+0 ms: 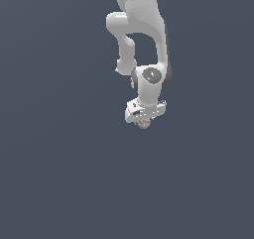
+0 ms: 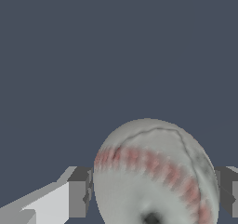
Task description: Pick up the object and move it to a goal position.
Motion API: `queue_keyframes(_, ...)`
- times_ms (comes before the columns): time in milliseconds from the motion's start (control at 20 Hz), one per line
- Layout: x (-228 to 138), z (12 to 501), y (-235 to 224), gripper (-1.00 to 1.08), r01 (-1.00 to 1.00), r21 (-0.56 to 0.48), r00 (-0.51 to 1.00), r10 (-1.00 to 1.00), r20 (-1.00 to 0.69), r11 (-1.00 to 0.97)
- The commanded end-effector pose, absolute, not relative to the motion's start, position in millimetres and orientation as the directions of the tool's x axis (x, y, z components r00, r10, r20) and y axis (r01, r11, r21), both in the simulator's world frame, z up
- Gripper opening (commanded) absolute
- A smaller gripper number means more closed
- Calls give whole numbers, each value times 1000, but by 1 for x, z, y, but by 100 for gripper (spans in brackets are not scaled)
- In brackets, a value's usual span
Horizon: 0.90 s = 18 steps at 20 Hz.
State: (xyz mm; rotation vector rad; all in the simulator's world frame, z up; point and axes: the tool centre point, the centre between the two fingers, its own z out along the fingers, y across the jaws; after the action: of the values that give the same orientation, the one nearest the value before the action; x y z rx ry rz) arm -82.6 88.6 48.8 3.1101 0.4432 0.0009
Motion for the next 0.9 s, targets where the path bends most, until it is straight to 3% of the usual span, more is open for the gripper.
queue_keyframes(0, -83, 48, 89, -100, 280, 0, 960, 280, 0, -960)
queue_keyframes(400, -82, 60, 100, -100, 280, 0, 960, 280, 0, -960)
queue_keyframes(850, -76, 105, 150, -100, 280, 1, 960, 280, 0, -960)
